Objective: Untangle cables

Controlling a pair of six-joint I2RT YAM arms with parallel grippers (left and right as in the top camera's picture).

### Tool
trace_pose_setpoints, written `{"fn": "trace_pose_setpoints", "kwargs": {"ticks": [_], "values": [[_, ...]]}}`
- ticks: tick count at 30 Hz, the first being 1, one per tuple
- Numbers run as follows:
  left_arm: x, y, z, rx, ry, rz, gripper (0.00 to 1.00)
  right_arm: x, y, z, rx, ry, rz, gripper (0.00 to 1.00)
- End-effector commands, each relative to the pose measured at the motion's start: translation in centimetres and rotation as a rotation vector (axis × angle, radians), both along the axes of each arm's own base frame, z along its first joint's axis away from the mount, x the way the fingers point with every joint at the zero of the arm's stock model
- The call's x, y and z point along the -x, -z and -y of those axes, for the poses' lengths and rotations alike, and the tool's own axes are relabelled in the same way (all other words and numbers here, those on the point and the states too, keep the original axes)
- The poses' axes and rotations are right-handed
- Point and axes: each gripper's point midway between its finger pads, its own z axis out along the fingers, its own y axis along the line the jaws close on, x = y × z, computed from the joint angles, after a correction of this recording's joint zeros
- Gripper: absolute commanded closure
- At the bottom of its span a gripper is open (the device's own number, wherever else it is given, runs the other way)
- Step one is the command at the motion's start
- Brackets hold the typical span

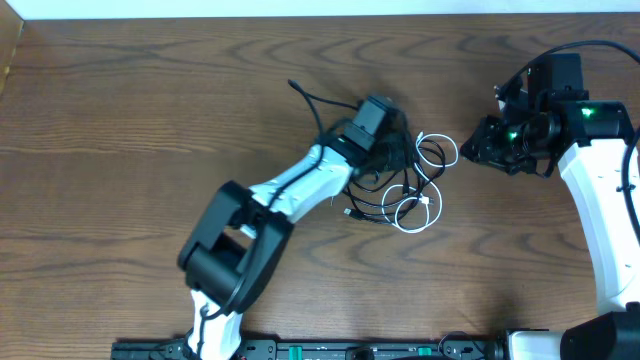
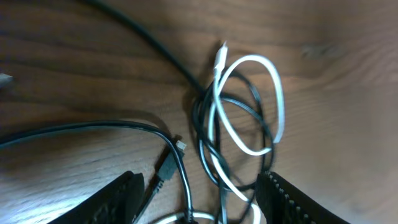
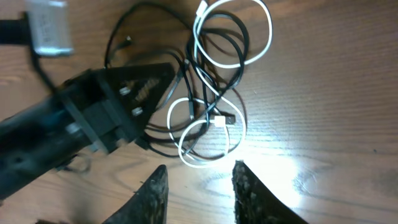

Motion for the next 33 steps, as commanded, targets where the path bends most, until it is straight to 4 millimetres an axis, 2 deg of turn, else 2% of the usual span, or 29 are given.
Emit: {"fn": "trace_pose_setpoints", "kwargs": {"ticks": [1,5,12,17,20,26,27,28,31,33], "values": [[0.0,1.4,0.1,-0.113,0.01,0.083,0.37,0.4,-0.5,0.3,0.025,-0.047,0.025,0.69],[0.8,3.4,0.6,-0.213,0.013,0.125,0.39,0.7,-0.3,0.7,0.05,-0.042,0.01,0.67],[1.4,6.1,1.1,-0.252,0.026,0.122,0.44,0.8,-0.2,0.7,0.056,-0.063,0.009,0.65],[1.3,7.0,0.6,-0.288,0.021,0.128,0.5,1.0,-0.2,0.7,0.056,-0.063,0.002,0.64],[1.4,7.5,-0.4,-0.359,0.047,0.148,0.57,1.0,-0.1,0.7,0.057,-0.063,0.003,0.62],[2.5,8.6,-2.9,-0.509,0.117,0.133,0.81,0.9,-0.1,0.7,0.059,-0.064,0.005,0.55],[3.1,8.7,-3.4,-0.543,0.155,0.12,0.9,0.9,0.0,0.6,0.059,-0.066,0.001,0.54],[3.3,8.6,-3.7,-0.559,0.172,0.113,0.92,0.9,0.1,0.5,0.059,-0.07,-0.001,0.53],[4.2,7.3,-4.3,-0.574,0.201,0.082,0.92,0.9,0.4,-0.1,0.061,-0.094,-0.009,0.51],[4.9,5.5,-3.6,-0.527,0.251,0.065,0.93,0.9,0.6,-0.7,0.065,-0.128,-0.006,0.51]]}}
